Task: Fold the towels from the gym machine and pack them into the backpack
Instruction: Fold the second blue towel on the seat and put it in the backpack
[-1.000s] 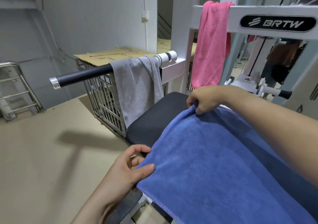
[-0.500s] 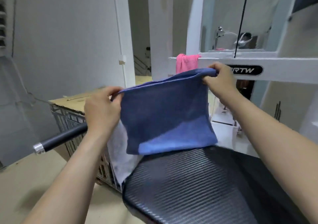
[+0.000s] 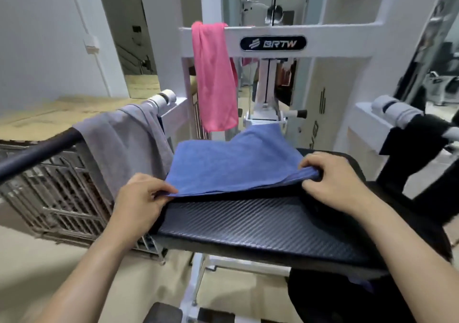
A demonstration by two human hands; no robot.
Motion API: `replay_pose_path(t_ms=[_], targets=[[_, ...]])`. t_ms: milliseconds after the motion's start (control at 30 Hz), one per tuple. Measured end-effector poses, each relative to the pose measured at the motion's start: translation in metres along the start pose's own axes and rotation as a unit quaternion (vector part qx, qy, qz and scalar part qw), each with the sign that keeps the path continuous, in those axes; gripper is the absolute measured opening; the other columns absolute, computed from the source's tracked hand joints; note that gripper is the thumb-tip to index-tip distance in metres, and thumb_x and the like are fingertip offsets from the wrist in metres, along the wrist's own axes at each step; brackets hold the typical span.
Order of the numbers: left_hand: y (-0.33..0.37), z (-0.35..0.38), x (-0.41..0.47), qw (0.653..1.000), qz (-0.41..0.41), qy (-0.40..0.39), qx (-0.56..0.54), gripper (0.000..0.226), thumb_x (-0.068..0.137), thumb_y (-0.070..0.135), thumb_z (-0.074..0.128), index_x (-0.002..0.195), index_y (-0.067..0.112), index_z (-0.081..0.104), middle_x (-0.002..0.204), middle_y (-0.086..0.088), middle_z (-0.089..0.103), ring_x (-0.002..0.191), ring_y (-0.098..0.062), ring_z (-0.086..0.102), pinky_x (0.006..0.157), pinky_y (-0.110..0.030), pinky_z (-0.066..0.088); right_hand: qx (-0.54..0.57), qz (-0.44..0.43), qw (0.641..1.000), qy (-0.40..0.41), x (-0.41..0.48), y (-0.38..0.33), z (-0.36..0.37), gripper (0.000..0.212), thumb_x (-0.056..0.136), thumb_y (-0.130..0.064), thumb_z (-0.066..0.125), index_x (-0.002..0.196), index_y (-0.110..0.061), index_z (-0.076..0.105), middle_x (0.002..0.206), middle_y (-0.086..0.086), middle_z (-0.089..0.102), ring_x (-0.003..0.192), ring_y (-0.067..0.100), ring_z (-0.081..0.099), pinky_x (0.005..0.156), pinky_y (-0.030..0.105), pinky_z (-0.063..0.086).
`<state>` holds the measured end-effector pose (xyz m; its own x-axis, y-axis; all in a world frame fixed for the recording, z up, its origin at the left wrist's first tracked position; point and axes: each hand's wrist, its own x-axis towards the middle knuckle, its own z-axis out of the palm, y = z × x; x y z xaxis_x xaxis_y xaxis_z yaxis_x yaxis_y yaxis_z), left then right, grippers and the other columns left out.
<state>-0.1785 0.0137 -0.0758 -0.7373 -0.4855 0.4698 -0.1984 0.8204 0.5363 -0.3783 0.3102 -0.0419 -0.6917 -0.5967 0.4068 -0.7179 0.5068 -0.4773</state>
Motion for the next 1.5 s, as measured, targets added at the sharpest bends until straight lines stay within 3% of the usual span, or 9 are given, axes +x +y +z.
replay_pose_path(t_ms=[67, 300, 467, 533, 600, 733, 867, 1133, 1500], targets=[[-0.004, 0.001, -0.012, 1.0, 0.012, 0.002, -0.007, 0.041, 0.065, -0.005, 0.082, 0.075, 0.033, 0.071, 0.072, 0.009, 0.064, 0.085, 0.014, 0.048, 0.077, 0.003, 0.031, -0.023, -0.009, 1.0, -0.014, -0.026, 0.002, 0.007, 0.012, 0.062, -0.012, 0.06, 0.074, -0.016, 0.063, 0.07, -0.003, 0.059, 0.065, 0.015, 0.054, 0.066, 0.038, 0.048], [0.001, -0.014, -0.049, 0.997, 0.047, -0.046, 0.041, 0.034, 0.067, -0.002, 0.082, 0.087, 0.025, 0.078, 0.084, 0.038, 0.062, 0.082, -0.001, 0.046, 0.078, -0.001, 0.033, -0.141, -0.07, 0.987, -0.042, -0.087, 0.001, -0.003, 0.021, 0.064, -0.009, 0.068, 0.076, -0.024, 0.059, 0.065, -0.008, 0.054, 0.067, 0.017, 0.05, 0.062, 0.033, 0.041], [0.008, -0.023, -0.088, 0.991, 0.071, -0.077, 0.088, 0.023, 0.064, 0.009, 0.087, 0.08, 0.023, 0.079, 0.071, 0.02, 0.06, 0.077, -0.007, 0.043, 0.076, -0.001, 0.031, -0.186, -0.148, 0.97, -0.045, -0.119, 0.001, -0.012, 0.017, 0.062, -0.013, 0.064, 0.075, -0.024, 0.062, 0.062, -0.01, 0.049, 0.062, 0.019, 0.047, 0.058, 0.033, 0.039], [0.009, -0.028, -0.098, 0.991, 0.059, -0.083, 0.082, 0.023, 0.064, 0.009, 0.087, 0.079, 0.024, 0.079, 0.087, 0.014, 0.066, 0.088, -0.004, 0.048, 0.078, 0.0, 0.031, -0.173, -0.165, 0.971, -0.016, -0.131, 0.003, -0.011, 0.014, 0.066, -0.013, 0.062, 0.077, -0.02, 0.065, 0.073, -0.004, 0.05, 0.069, 0.021, 0.047, 0.058, 0.036, 0.041], [0.013, -0.033, -0.104, 0.993, 0.046, -0.089, 0.064, 0.024, 0.064, 0.007, 0.087, 0.076, 0.026, 0.079, 0.109, 0.034, 0.055, 0.101, 0.006, 0.049, 0.082, 0.003, 0.03, -0.157, -0.177, 0.971, 0.011, -0.139, 0.006, -0.009, 0.013, 0.071, -0.012, 0.065, 0.083, -0.016, 0.068, 0.087, 0.0, 0.054, 0.082, 0.024, 0.052, 0.062, 0.038, 0.042], [0.012, -0.044, -0.104, 0.992, -0.015, -0.119, -0.036, 0.034, 0.072, -0.002, 0.079, 0.068, 0.031, 0.073, 0.096, 0.024, 0.07, 0.096, 0.005, 0.061, 0.081, -0.004, 0.042, -0.104, -0.237, 0.966, -0.029, -0.143, 0.015, -0.005, 0.011, 0.086, -0.02, 0.066, 0.093, -0.012, 0.071, 0.103, 0.0, 0.067, 0.106, 0.023, 0.062, 0.075, 0.042, 0.05], [0.004, -0.047, -0.081, 0.983, -0.026, -0.142, -0.116, 0.013, 0.08, 0.019, 0.069, 0.08, 0.027, 0.059, 0.07, -0.009, 0.062, 0.062, -0.019, 0.05, 0.056, -0.028, 0.039, 0.055, -0.079, 0.993, -0.069, -0.125, 0.005, -0.019, 0.03, 0.094, -0.043, 0.05, 0.082, -0.019, 0.065, 0.072, 0.001, 0.063, 0.068, 0.019, 0.058, 0.065, 0.043, 0.049], [0.002, -0.021, 0.016, 0.97, -0.065, -0.018, -0.233, 0.015, 0.09, 0.022, 0.066, 0.079, 0.027, 0.057, 0.067, 0.008, 0.061, 0.066, -0.012, 0.051, 0.061, -0.03, 0.038, 0.144, 0.087, 0.985, 0.029, -0.014, 0.0, -0.005, 0.016, 0.093, -0.02, 0.057, 0.078, -0.019, 0.063, 0.072, 0.008, 0.064, 0.068, 0.017, 0.053, 0.066, 0.034, 0.042], [-0.012, 0.032, 0.101, 0.998, -0.054, -0.023, 0.005, 0.015, 0.093, 0.032, 0.057, 0.097, 0.019, 0.05, 0.083, -0.006, 0.062, 0.086, -0.033, 0.057, 0.068, -0.035, 0.038, -0.177, 0.138, 0.975, 0.0, 0.073, 0.013, 0.044, 0.024, 0.1, -0.028, 0.037, 0.1, -0.009, 0.052, 0.097, 0.021, 0.066, 0.087, 0.039, 0.059, 0.063, 0.036, 0.036]])
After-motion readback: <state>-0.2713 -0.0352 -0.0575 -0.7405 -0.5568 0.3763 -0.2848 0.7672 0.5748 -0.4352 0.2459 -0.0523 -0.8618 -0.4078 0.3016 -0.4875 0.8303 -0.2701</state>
